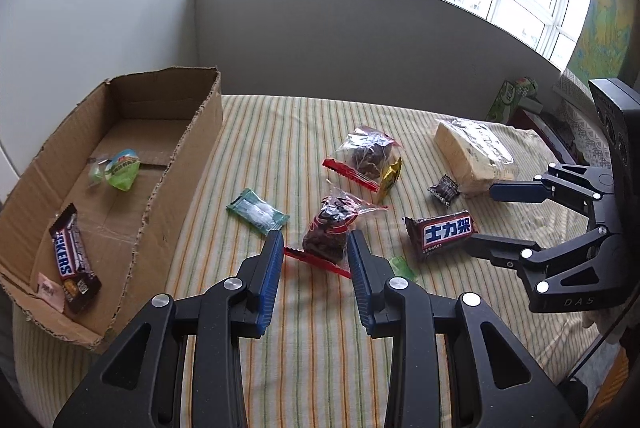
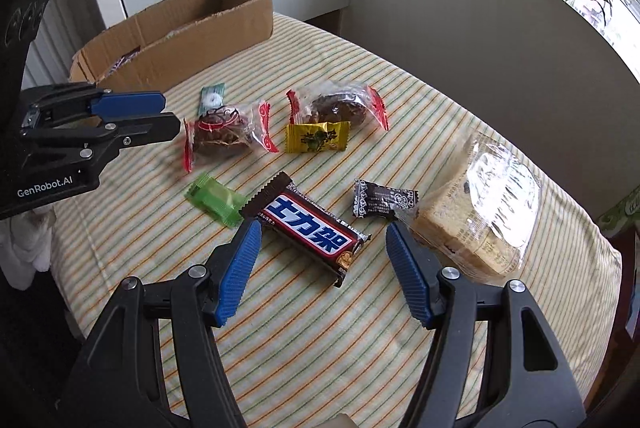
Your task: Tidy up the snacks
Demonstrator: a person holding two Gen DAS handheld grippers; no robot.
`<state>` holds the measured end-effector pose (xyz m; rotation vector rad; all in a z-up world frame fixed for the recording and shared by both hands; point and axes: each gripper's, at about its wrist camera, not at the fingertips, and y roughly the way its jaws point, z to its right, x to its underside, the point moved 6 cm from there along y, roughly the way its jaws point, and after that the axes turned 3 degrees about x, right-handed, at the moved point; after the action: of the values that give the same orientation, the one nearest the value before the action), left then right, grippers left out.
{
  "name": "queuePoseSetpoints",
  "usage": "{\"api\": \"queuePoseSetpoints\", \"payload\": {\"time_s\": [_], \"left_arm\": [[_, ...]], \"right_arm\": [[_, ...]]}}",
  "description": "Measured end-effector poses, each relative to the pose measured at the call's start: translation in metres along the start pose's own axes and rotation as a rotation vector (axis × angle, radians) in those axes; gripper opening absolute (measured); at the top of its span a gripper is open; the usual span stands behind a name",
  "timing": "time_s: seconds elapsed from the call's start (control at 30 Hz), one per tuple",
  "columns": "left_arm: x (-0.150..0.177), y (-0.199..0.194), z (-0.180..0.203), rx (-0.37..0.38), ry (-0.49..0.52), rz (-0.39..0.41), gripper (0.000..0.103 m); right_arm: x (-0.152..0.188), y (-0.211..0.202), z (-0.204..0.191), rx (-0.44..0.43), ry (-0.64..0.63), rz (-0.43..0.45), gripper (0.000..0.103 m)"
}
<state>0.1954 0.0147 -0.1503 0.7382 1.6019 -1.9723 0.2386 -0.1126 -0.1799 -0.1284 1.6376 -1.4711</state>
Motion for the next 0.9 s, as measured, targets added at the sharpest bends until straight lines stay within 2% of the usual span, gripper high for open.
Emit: {"api": "queuePoseSetpoints", "payload": {"time_s": [0.43,0.6,0.7,0.83,0.9], "left_arm": [[-0.003,0.025,0.011,-0.001,0.034,-0.053,0.031],[-0.004,0.029,0.01,-0.006,0.023,-0.053,0.031],[-0.003,0.032,0.009,-0.01,0.023,-0.06,0.031],[-0.002,0.036,0.01,-0.012,0.022,-0.068,0.031],[-0.001,0.039,0.009,-0.015,0.021,-0.072,0.032]], "right_arm": [[-0.005,0.027,-0.014,-0.025,-0.14,-0.04,0.068],[-0.005,0.037,-0.015,-0.035,-0.118,-0.06,0.067],[-0.003,0.038,-0.012,-0.061,-0.08,-0.063,0.063],[0.0,0.037,-0.003,-0.07,-0.024,-0.075,0.049],[0.002,0.036,0.002,-0.076,-0.001,-0.077,0.046]]}}
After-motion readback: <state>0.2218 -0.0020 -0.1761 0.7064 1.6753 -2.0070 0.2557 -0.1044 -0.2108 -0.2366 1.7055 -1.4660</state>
